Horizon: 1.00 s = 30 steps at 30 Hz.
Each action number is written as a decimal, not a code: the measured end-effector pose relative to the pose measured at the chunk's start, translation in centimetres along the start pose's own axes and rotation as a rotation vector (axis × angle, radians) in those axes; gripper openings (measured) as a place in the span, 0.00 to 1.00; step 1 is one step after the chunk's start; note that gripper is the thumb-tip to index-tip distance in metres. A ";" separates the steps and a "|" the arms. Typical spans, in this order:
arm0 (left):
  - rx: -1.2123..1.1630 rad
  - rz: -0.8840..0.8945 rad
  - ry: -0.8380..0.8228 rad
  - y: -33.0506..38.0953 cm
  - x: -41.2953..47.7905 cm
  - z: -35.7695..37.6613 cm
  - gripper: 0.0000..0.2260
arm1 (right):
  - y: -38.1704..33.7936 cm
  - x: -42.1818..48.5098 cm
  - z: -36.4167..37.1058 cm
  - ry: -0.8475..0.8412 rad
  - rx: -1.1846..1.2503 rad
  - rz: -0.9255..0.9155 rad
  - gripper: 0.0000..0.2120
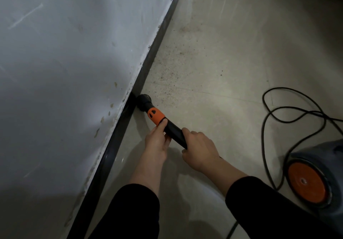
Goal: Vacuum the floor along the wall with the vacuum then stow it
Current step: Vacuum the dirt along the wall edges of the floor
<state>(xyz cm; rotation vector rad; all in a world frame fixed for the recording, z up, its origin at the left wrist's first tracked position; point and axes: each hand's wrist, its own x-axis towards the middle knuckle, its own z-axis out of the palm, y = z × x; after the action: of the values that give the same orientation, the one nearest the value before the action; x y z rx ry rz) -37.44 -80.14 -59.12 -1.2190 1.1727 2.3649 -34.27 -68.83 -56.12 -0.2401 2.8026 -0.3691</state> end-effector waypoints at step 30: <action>0.044 -0.003 -0.083 -3.6 -1.7 3.6 0.08 | 4.0 -2.9 -2.1 0.021 -0.038 0.046 0.19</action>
<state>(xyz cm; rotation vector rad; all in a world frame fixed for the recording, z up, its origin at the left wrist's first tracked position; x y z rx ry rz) -36.57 -74.92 -58.62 -1.0973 1.1894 2.3503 -32.72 -63.94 -54.46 -0.1806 2.8322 -0.3092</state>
